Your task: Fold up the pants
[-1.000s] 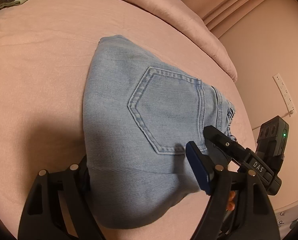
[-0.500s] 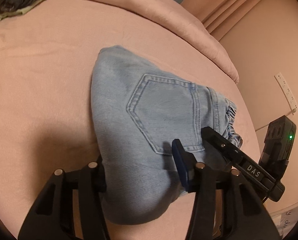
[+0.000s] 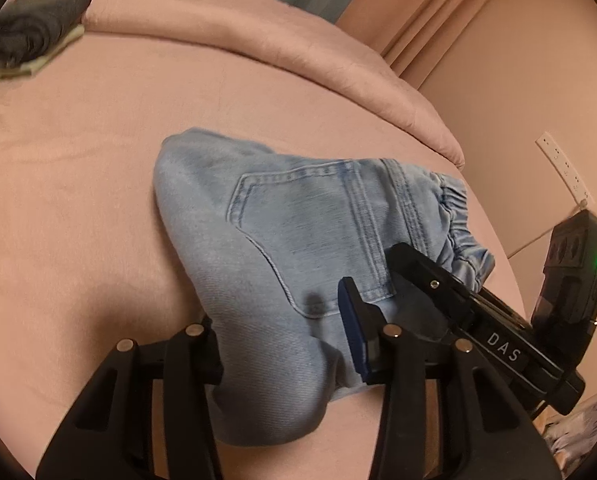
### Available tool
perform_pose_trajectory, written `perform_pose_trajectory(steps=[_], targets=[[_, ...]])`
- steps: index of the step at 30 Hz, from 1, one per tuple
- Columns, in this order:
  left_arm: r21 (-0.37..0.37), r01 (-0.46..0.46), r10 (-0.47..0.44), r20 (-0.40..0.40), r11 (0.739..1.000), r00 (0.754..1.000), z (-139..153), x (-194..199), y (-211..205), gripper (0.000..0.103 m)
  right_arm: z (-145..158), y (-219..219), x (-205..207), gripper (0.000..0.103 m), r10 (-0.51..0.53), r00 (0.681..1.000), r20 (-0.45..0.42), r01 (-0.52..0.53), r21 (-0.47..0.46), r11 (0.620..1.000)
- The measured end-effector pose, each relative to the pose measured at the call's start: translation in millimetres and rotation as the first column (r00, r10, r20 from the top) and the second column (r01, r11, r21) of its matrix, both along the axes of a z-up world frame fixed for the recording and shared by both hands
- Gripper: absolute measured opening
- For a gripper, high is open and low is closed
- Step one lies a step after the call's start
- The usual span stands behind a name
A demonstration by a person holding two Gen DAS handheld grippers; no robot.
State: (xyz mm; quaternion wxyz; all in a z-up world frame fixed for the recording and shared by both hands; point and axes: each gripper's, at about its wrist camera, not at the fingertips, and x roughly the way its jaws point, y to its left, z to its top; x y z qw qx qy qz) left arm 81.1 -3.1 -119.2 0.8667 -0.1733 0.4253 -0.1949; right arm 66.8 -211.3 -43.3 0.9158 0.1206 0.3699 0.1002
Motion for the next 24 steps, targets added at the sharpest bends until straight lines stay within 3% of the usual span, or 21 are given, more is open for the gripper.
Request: perform_pose_trajectory(steps=[7, 12, 24], targets=[[0.052, -0.017, 0.013, 0.082, 0.999, 0.997, 15, -4, 4, 0.044, 11, 22, 1, 0.057, 0.048, 0.998, 0.048, -0.048, 0.000, 0.999], [0.044, -0.043, 0.038, 0.101, 0.998, 0.994, 18, -5, 25, 0.043, 18, 34, 9, 0.057, 0.072, 0.995, 0.072, -0.073, 0.005, 0.997], [0.025, -0.086, 0.082, 0.123, 0.996, 0.989, 29, 37, 55, 0.044, 29, 64, 44, 0.056, 0.111, 0.987, 0.112, -0.110, -0.020, 0.994]])
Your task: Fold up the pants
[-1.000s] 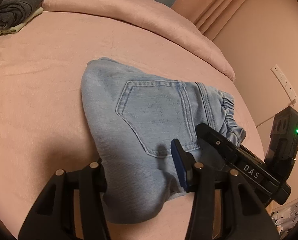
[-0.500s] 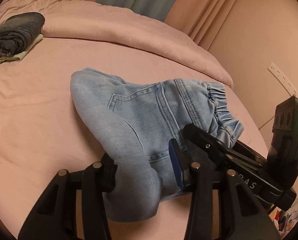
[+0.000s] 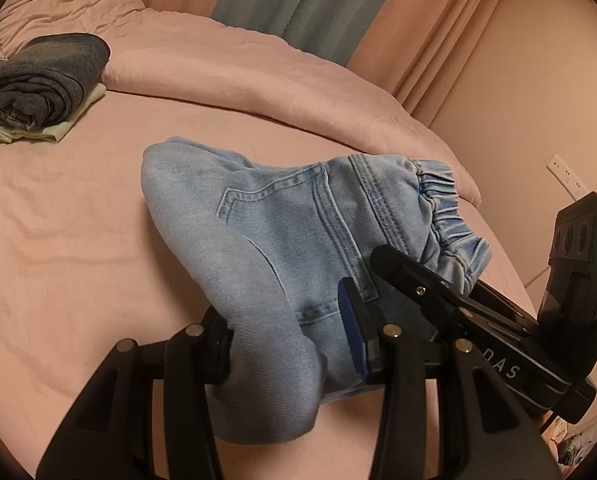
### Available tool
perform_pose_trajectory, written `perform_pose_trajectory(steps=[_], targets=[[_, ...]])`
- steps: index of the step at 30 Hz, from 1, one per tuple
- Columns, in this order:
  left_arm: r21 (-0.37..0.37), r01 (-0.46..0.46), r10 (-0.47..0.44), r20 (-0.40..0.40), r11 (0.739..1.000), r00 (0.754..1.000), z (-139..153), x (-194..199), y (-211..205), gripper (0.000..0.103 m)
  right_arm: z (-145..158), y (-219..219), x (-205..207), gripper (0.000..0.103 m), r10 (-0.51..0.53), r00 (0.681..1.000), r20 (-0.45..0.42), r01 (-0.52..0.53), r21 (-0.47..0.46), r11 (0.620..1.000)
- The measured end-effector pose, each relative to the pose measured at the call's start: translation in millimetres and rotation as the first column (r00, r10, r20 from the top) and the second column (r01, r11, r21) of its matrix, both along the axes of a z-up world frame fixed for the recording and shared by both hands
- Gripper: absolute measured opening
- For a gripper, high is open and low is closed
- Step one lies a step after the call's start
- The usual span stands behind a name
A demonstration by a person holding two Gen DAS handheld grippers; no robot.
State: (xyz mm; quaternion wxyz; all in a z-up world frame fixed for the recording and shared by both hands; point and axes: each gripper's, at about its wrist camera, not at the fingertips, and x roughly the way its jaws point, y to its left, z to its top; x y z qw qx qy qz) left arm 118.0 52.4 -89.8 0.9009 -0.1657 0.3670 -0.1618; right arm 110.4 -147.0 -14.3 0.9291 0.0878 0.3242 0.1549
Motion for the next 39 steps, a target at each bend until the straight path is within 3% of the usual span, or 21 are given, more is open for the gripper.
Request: perform_pose_trajectory(steps=[19, 30, 36, 38, 39], targets=[[0.001, -0.005, 0.005, 0.018, 1.000, 1.000, 0, 62, 17, 0.044, 4, 8, 38, 0.056, 0.008, 1.000, 0.023, -0.008, -0.006, 1.000], [0.005, -0.001, 0.001, -0.004, 1.000, 1.000, -17, 84, 15, 0.044, -7, 6, 58, 0.056, 0.001, 1.000, 0.020, -0.001, -0.022, 1.000], [-0.019, -0.099, 0.096, -0.130, 0.995, 0.987, -44, 94, 40, 0.056, -37, -12, 79, 0.064, -0.045, 0.990, -0.132, 0.045, -0.003, 0.999], [-0.020, -0.140, 0.136, -0.141, 0.990, 0.981, -44, 91, 50, 0.070, -45, -28, 83, 0.068, -0.061, 0.978, -0.198, 0.074, 0.059, 0.996], [-0.008, -0.166, 0.163, -0.141, 0.986, 0.977, -42, 87, 56, 0.072, -50, -38, 84, 0.072, -0.069, 0.969, -0.236, 0.094, 0.098, 0.991]])
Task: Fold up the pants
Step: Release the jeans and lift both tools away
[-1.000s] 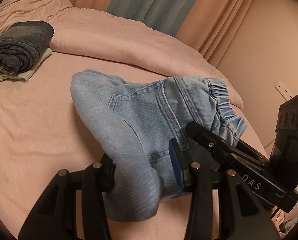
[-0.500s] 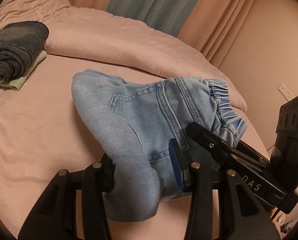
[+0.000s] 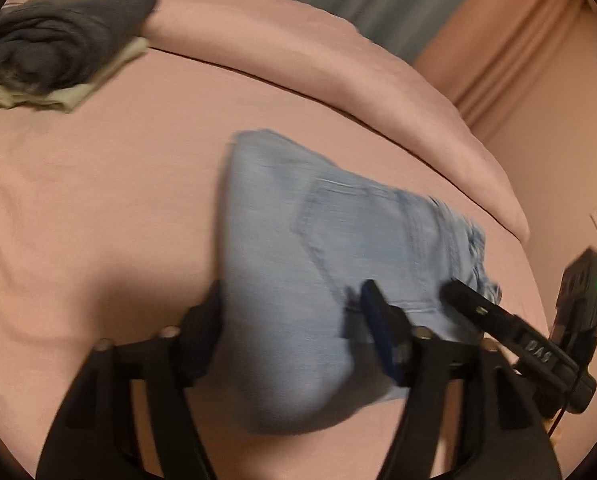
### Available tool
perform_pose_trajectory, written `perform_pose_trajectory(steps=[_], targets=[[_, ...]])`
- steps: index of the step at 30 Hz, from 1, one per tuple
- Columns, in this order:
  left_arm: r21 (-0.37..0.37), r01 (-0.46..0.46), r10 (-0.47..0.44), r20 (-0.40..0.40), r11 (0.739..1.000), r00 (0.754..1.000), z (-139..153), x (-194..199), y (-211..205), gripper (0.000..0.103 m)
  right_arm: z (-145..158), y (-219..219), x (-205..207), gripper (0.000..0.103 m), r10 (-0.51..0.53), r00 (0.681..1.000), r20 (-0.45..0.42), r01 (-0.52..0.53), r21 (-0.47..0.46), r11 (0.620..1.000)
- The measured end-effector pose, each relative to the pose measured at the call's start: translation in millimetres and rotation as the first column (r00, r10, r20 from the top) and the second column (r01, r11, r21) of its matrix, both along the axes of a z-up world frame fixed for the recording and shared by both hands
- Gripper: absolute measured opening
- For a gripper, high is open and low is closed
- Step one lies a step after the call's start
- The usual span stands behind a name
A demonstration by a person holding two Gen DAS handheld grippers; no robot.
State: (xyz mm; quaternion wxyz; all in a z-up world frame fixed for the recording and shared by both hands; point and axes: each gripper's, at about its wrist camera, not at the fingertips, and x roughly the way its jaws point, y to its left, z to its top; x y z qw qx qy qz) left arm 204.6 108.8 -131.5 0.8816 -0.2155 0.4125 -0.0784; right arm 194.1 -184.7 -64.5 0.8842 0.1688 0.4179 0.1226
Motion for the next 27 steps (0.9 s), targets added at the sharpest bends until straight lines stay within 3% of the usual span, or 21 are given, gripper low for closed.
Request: perform_pose_trajectory(steps=[6, 9, 11, 12, 18, 22, 24, 27], targets=[[0.039, -0.056, 0.057, -0.006, 0.998, 0.998, 24, -27, 20, 0.081, -5, -33, -16, 0.074, -0.040, 0.996, -0.078, 0.050, 0.131, 0.990], [0.101, -0.063, 0.064, -0.012, 0.993, 0.998, 38, -46, 17, 0.090, 17, -48, -37, 0.075, -0.093, 0.996, -0.008, 0.093, 0.117, 0.989], [0.145, -0.069, 0.073, -0.020, 0.987, 0.997, 42, -56, 12, 0.103, 25, -51, -46, 0.076, -0.095, 0.995, 0.028, 0.091, 0.117, 0.989], [0.166, -0.072, 0.078, -0.028, 0.983, 0.997, 45, -63, 9, 0.102, 27, -49, -52, 0.076, -0.071, 0.997, 0.035, 0.067, 0.119, 0.991], [0.246, -0.039, 0.060, -0.079, 0.968, 0.995, 61, -94, -18, 0.102, 52, -12, -105, 0.076, 0.033, 0.998, 0.052, -0.025, -0.148, 0.989], [0.229, -0.025, 0.040, -0.063, 0.973, 0.997, 82, -121, -30, 0.102, 77, -10, -136, 0.078, 0.047, 0.996, 0.077, -0.032, -0.190, 0.981], [0.248, -0.037, 0.048, -0.040, 0.968, 0.998, 96, -133, -35, 0.102, 92, -10, -147, 0.087, 0.048, 0.995, 0.092, -0.029, -0.202, 0.979], [0.286, -0.044, 0.051, -0.016, 0.957, 0.999, 113, -146, -42, 0.102, 110, -12, -160, 0.087, 0.064, 0.991, 0.121, -0.037, -0.214, 0.976]])
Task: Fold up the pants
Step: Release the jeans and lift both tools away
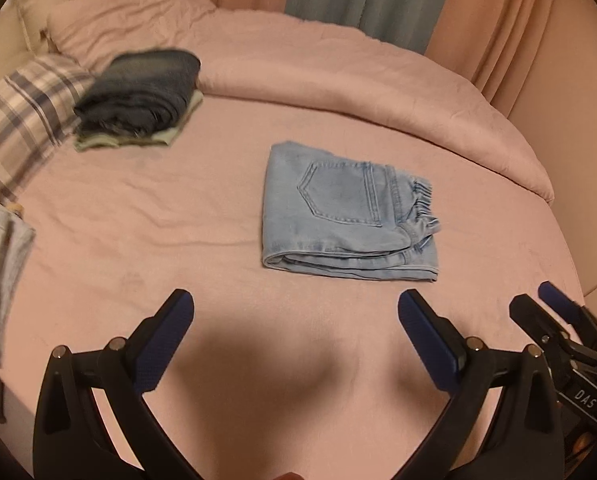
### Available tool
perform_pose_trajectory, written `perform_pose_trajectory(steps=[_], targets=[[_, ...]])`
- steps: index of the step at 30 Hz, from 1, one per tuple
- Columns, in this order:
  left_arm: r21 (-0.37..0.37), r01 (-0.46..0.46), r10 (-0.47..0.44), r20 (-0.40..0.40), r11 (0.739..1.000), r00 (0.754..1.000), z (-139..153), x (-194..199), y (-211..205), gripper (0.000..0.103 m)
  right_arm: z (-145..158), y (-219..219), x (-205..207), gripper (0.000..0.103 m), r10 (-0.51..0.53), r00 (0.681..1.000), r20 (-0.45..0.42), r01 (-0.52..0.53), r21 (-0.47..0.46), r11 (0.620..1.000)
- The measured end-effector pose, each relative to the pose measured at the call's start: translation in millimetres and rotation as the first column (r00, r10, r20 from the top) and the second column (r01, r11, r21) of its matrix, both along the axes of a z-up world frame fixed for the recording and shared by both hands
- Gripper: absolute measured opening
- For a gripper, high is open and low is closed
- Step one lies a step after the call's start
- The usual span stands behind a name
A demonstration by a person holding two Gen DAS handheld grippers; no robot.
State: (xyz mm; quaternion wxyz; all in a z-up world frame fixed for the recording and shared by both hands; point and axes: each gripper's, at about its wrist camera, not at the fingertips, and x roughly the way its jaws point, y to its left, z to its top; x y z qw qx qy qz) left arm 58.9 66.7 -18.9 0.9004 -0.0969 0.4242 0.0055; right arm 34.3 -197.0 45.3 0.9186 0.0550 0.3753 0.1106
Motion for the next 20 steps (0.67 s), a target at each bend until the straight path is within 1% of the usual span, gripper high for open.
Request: perform_pose_trajectory(steps=[4, 6, 10, 13, 20], targets=[[0.035, 0.040, -0.041, 0.038, 0.999, 0.998, 23, -15, -15, 0.102, 16, 1, -12, 0.087, 0.004, 1.000, 0.015, -0.004, 0.004, 1.000], [0.077, 0.052, -0.057, 0.065, 0.996, 0.996, 34, -23, -25, 0.102, 22, 1, -17, 0.087, 0.006, 1.000, 0.025, -0.006, 0.004, 1.000], [0.113, 0.083, -0.092, 0.073, 0.990, 0.993, 44, -30, -36, 0.102, 32, 2, -25, 0.088, 0.009, 0.999, 0.048, -0.009, 0.006, 1.000], [0.128, 0.085, -0.096, 0.085, 0.988, 0.992, 50, -34, -40, 0.102, 39, 0, -29, 0.088, 0.000, 0.998, 0.067, -0.001, 0.009, 1.000], [0.130, 0.094, -0.106, 0.092, 0.987, 0.990, 54, -37, -48, 0.102, 45, -2, -35, 0.088, -0.010, 0.996, 0.085, 0.010, 0.010, 1.000]])
